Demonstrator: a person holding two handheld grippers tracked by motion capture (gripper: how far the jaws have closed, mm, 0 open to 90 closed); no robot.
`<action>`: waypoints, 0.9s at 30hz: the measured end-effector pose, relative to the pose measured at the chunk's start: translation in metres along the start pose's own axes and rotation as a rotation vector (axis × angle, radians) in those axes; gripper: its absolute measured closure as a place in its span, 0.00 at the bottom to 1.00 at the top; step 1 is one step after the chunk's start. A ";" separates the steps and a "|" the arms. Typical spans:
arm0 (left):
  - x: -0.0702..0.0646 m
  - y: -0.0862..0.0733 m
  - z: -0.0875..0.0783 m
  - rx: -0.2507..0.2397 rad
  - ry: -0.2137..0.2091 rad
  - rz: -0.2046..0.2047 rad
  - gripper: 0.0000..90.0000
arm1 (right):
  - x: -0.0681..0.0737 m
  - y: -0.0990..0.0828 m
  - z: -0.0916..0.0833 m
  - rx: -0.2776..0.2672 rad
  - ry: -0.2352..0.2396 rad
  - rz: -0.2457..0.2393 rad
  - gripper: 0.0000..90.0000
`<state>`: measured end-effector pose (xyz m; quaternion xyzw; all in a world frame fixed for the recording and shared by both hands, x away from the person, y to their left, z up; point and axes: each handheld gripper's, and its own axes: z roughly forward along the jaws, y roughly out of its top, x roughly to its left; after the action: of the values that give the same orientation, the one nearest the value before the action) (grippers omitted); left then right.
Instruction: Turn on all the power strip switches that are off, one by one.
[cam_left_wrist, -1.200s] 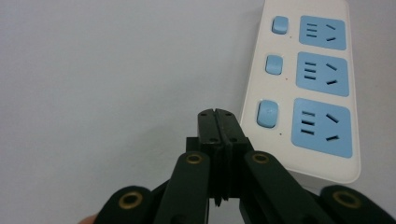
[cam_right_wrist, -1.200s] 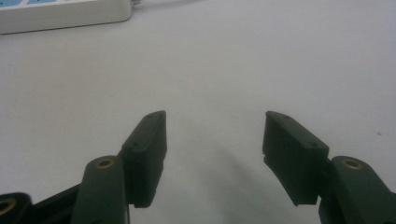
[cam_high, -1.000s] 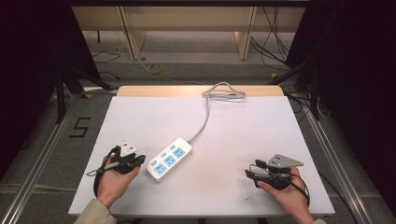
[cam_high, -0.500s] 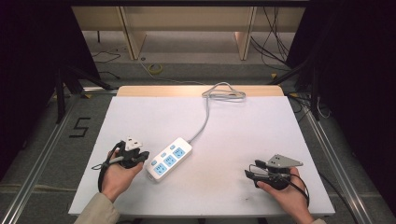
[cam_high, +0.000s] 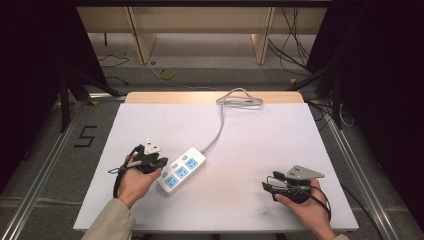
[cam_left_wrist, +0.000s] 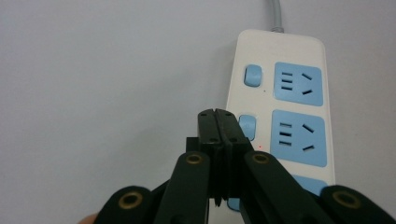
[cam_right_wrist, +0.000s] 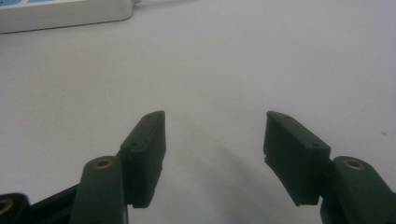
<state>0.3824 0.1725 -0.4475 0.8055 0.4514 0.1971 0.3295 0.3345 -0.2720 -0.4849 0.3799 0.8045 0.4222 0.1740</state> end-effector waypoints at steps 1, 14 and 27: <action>-0.001 0.001 0.002 0.001 -0.003 0.002 1.00 | 0.000 0.000 0.000 0.000 0.001 0.000 0.44; -0.016 0.022 0.022 0.019 -0.028 0.037 1.00 | 0.000 0.000 0.000 0.000 0.000 0.004 0.44; -0.026 0.035 0.040 0.028 -0.045 0.049 1.00 | 0.000 0.000 0.000 -0.001 0.000 0.000 0.44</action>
<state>0.4141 0.1229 -0.4512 0.8252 0.4266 0.1805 0.3231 0.3345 -0.2717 -0.4849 0.3800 0.8041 0.4227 0.1744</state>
